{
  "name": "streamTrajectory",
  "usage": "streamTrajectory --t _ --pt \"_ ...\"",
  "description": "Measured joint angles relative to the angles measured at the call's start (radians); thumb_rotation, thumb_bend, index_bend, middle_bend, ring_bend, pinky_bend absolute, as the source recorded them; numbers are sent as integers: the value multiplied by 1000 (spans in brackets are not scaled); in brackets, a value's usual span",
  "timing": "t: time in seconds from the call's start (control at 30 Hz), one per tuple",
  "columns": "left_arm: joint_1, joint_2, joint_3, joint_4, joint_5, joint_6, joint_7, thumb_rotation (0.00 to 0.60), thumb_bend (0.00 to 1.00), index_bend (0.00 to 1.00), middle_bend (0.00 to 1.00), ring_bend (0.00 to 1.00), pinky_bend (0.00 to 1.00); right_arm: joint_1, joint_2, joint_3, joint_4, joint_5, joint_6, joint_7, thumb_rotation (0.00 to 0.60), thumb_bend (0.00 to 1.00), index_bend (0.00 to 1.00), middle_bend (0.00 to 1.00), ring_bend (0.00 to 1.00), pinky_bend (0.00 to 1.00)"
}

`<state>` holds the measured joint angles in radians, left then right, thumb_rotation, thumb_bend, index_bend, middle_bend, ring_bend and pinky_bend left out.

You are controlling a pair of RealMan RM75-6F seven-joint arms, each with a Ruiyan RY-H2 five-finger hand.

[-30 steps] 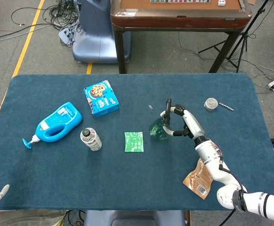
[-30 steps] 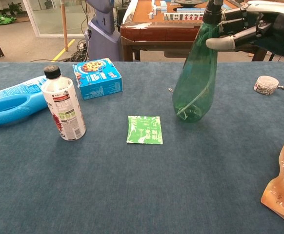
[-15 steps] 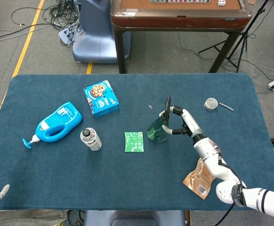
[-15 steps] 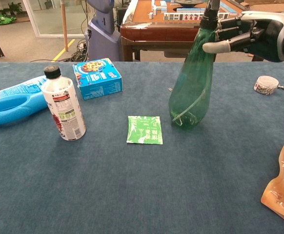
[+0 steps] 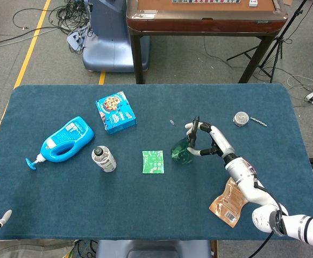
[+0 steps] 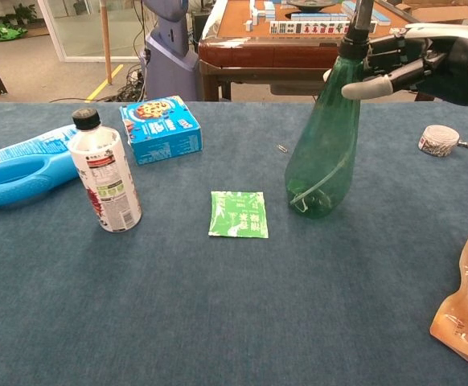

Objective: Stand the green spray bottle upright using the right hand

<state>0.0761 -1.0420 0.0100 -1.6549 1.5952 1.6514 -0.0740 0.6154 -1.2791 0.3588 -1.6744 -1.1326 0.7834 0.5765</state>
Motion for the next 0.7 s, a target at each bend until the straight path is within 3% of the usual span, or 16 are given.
streamTrajectory --t 0.4,0.7 --pt "-4 3 -1 -10 0 -4 10 600 255 69 0 56 20 -5 23 -15 19 -43 -14 49 600 59 272 173 42 0" --pt "-4 3 0 -10 1 -3 10 600 255 70 0 56 20 -11 38 -35 22 -64 8 17 600 48 239 153 27 0"
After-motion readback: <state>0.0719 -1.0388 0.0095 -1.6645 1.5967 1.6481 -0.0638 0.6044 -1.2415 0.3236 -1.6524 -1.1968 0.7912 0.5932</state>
